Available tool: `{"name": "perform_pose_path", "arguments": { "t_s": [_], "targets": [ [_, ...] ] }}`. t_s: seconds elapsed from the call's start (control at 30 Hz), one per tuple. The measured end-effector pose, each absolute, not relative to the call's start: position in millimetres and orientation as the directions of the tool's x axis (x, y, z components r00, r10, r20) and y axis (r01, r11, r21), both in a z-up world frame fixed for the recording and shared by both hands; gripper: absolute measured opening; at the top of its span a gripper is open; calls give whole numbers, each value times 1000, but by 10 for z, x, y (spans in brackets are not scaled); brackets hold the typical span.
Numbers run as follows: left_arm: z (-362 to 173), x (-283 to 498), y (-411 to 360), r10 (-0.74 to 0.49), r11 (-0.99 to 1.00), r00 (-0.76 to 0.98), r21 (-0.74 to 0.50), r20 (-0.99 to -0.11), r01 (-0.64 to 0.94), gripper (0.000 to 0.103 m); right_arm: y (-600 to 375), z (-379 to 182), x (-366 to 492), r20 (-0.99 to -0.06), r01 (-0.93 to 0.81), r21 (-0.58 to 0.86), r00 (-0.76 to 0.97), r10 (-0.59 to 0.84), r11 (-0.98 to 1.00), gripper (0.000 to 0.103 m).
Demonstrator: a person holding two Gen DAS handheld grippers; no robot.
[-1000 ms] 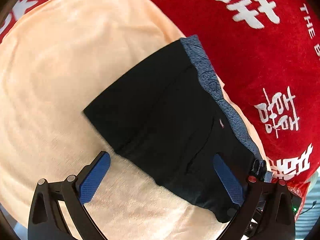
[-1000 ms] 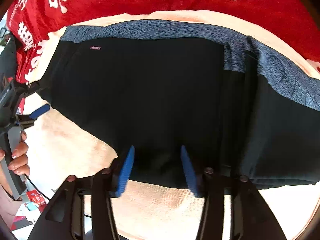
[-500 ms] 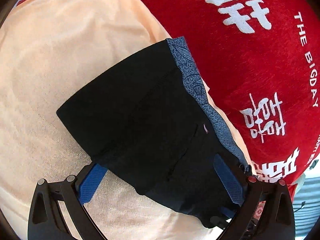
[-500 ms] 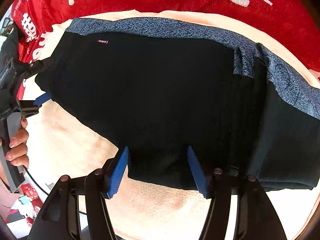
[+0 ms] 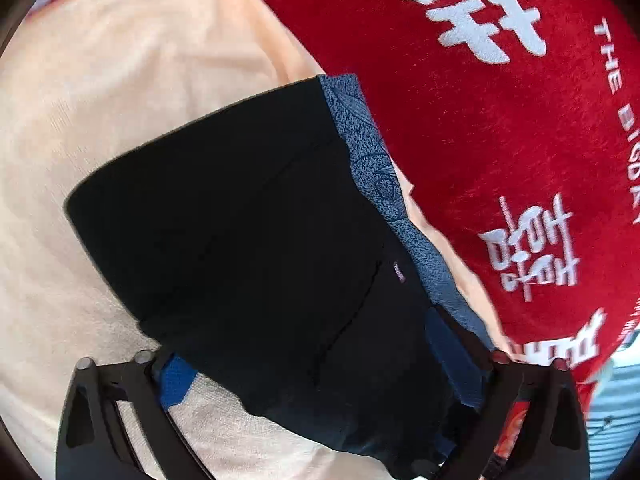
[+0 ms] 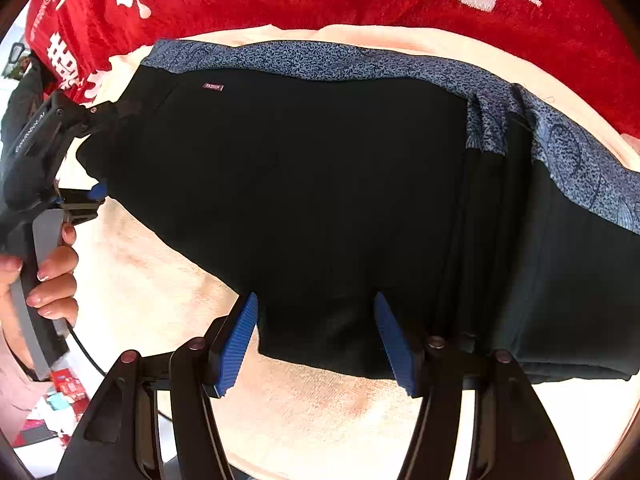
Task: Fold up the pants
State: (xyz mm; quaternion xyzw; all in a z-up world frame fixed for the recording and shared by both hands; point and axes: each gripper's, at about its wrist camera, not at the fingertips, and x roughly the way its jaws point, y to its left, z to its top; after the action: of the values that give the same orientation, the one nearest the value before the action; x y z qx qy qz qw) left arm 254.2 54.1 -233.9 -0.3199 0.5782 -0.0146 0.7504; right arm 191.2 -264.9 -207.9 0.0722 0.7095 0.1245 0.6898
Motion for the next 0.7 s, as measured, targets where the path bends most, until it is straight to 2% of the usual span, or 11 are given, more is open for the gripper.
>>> {"name": "perform_pose_path", "arguments": {
  "t_s": [0.07,0.1,0.13,0.2,0.33,0.37,0.53,0.7],
  "targets": [
    [-2292,2563,459,-286,863,299,-380,-910,-332,51,-2740,-2002,2030,-951,-33,308,-43,306,951,65],
    [-2278,2575,415,-226,898,283,-313,-932,-311,42,-2779,-1894,2112,-945,-11,325,-27,325,946,65],
    [-2265,2583,378,-208,914,280,-289,-937,-285,40,-2806,-1764,2217,-939,-1,344,-3,344,939,65],
    [-2168,2563,235,-144,957,307,-211,-941,-199,38,-2803,-1554,2453,-928,-5,371,22,371,929,66],
    [-2006,2405,-272,27,997,414,52,-910,50,37,-2565,-1315,2957,-903,-38,429,-26,428,903,81],
    [-1994,2361,-362,43,992,437,91,-898,89,37,-2424,-1283,3152,-888,-59,460,-55,457,886,81],
    [-1986,2321,-383,57,985,460,126,-886,121,37,-1667,-1286,3576,-847,-140,523,-199,493,841,82],
    [-1985,2278,-413,62,979,476,145,-877,141,37,-649,-1556,3724,-842,-290,493,-395,367,820,82]
  ]
}}
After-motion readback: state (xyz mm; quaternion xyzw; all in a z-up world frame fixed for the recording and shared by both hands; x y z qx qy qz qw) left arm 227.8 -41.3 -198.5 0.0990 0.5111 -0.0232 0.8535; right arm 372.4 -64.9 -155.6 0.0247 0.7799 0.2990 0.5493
